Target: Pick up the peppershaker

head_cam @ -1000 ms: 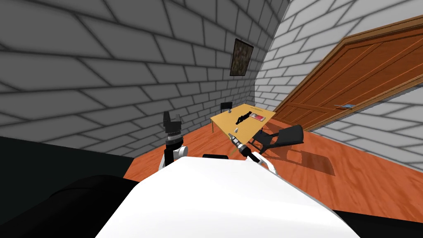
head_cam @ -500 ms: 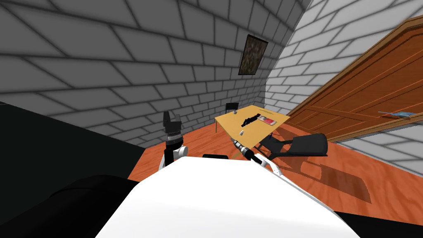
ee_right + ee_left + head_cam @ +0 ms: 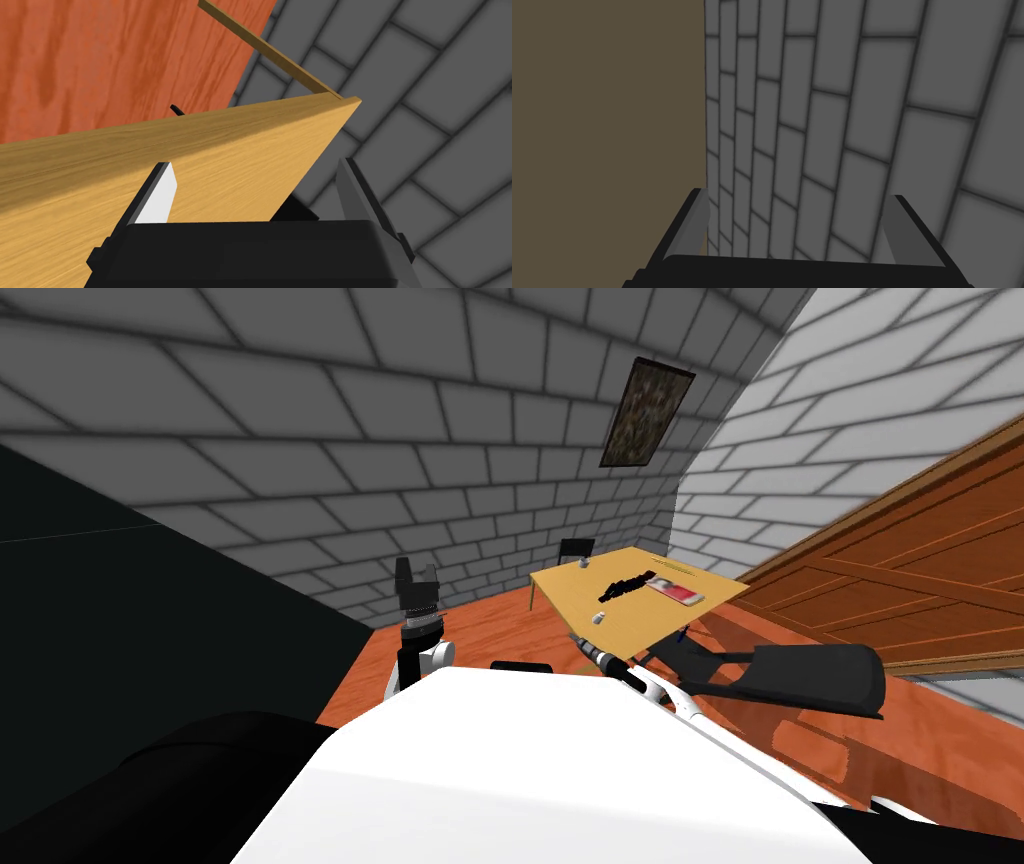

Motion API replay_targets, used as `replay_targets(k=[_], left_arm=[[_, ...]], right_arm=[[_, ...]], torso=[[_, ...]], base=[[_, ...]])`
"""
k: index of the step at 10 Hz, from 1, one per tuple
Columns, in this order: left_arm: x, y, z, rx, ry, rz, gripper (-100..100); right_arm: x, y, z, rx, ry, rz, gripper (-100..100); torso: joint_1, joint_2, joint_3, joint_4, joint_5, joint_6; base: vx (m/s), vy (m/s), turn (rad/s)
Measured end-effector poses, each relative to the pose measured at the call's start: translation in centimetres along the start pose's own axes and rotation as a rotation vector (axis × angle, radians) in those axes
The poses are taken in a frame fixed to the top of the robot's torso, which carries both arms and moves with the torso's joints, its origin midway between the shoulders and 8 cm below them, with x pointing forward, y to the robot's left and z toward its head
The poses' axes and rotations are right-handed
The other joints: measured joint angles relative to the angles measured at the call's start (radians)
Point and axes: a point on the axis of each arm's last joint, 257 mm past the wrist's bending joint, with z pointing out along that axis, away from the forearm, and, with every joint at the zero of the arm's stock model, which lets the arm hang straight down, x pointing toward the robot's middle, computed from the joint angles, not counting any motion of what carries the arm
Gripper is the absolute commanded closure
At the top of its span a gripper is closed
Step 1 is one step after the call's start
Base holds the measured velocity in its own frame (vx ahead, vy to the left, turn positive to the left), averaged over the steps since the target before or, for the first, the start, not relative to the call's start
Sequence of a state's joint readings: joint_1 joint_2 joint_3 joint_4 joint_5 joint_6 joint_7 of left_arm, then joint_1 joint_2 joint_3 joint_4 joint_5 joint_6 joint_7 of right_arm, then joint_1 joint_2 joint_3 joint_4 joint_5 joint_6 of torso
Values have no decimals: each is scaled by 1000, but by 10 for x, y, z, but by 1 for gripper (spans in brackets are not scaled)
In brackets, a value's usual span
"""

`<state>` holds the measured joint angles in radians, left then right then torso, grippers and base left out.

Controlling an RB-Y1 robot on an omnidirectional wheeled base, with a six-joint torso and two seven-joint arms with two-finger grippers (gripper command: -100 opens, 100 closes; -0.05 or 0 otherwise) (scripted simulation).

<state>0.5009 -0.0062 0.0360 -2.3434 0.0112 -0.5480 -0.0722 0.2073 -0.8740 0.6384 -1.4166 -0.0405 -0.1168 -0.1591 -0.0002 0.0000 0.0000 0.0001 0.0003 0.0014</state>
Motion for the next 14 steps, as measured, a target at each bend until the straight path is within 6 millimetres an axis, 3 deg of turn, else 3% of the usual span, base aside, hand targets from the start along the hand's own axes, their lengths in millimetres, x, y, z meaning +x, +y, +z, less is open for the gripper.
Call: replay_targets(k=[5, 7, 10, 12, 14], left_arm=[[0, 0, 0, 0, 0, 0, 0], [0, 0, 0, 0, 0, 0, 0], [0, 0, 0, 0, 0, 0, 0], [0, 0, 0, 0, 0, 0, 0], [0, 0, 0, 0, 0, 0, 0]], right_arm=[[-26, -97, -31, 216, 4, -63, -100], [-47, -134, -53, 322, -2, -95, -100], [-58, -168, -72, 397, -10, -113, -100], [-78, -209, -100, 492, -23, -142, -100], [-92, -226, -123, 549, -34, -158, -100]], torso=[[-1, 0, 0, 0, 0, 0], [0, -1, 0, 0, 0, -1], [0, 1, 0, 0, 0, 0], [-1, -1, 0, 0, -1, 0], [0, 0, 0, 0, 0, 0]], base=[[17, -2, 212], [25, -11, 239], [11, -6, 167], [25, -22, 180], [24, -11, 188]])
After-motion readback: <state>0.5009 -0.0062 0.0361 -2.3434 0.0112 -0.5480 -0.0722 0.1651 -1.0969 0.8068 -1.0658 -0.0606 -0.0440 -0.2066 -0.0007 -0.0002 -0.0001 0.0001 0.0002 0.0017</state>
